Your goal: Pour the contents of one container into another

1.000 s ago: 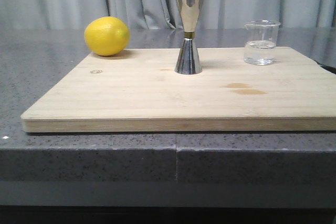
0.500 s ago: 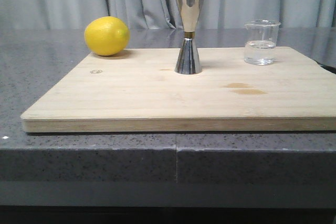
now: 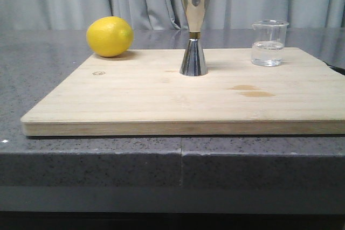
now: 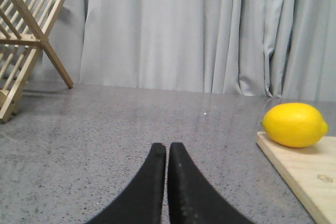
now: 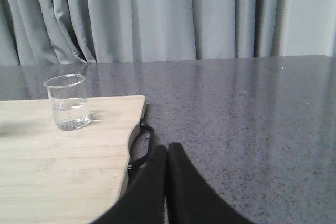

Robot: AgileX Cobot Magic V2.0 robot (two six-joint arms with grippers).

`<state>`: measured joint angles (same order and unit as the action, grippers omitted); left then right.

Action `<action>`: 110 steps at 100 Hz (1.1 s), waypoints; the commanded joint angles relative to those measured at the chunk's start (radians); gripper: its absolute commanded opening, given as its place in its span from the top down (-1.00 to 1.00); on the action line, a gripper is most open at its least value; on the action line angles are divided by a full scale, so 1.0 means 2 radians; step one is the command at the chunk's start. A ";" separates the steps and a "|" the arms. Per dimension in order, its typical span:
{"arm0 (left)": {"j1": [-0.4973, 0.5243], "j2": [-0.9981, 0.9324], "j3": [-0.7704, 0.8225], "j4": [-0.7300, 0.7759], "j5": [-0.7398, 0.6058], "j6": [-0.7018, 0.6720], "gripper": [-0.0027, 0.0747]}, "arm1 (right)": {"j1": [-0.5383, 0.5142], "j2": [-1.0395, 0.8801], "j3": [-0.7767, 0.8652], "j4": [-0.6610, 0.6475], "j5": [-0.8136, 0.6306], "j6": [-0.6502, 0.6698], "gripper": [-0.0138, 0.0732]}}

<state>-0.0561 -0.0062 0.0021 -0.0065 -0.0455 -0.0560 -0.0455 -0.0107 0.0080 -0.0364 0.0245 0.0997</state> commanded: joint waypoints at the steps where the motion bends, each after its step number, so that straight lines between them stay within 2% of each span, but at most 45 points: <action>1: 0.000 -0.005 -0.018 -0.038 -0.033 -0.018 0.99 | 0.001 -0.005 -0.023 0.029 -0.012 -0.002 0.84; 9: -0.004 0.010 -0.045 -0.062 -0.013 -0.023 0.99 | 0.001 0.007 -0.049 0.052 0.009 -0.002 0.84; 23: -0.026 0.052 -0.107 -0.080 0.012 -0.023 0.99 | 0.001 0.045 -0.110 0.051 0.030 -0.002 0.84; 36: -0.063 0.112 -0.173 -0.081 0.055 -0.023 0.99 | 0.001 0.089 -0.170 0.052 0.041 -0.002 0.84; 46: -0.100 0.173 -0.214 -0.081 0.061 -0.023 0.99 | 0.001 0.129 -0.204 0.052 0.041 -0.002 0.84; 60: -0.159 0.255 -0.253 -0.075 0.042 -0.023 0.98 | 0.001 0.177 -0.236 0.052 0.041 -0.002 0.83; 68: -0.196 0.295 -0.266 -0.075 0.016 -0.023 0.98 | 0.001 0.196 -0.244 0.052 0.040 -0.002 0.76; 77: -0.236 0.338 -0.273 -0.065 -0.027 -0.023 0.98 | 0.001 0.212 -0.248 0.052 0.036 -0.002 0.56; 82: -0.262 0.358 -0.273 -0.047 -0.063 -0.023 0.94 | 0.001 0.217 -0.248 0.052 0.029 -0.002 0.38; 89: -0.293 0.386 -0.273 -0.015 -0.106 -0.023 0.80 | 0.001 0.223 -0.248 0.052 0.017 -0.002 0.14; 96: -0.319 0.413 -0.273 0.008 -0.141 -0.023 0.56 | 0.001 0.228 -0.248 0.053 0.001 -0.002 -0.09; 103: -0.338 0.441 -0.273 0.011 -0.169 -0.023 0.21 | 0.001 0.232 -0.248 0.061 -0.016 -0.002 -0.26; 110: -0.350 0.468 -0.273 0.011 -0.192 -0.023 -0.19 | 0.001 0.238 -0.248 0.063 -0.023 -0.002 -0.32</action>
<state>-0.7226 0.8821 -0.5073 0.0000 -0.2837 -0.0940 -0.0455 0.4439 -0.4489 0.0768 0.0875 0.1019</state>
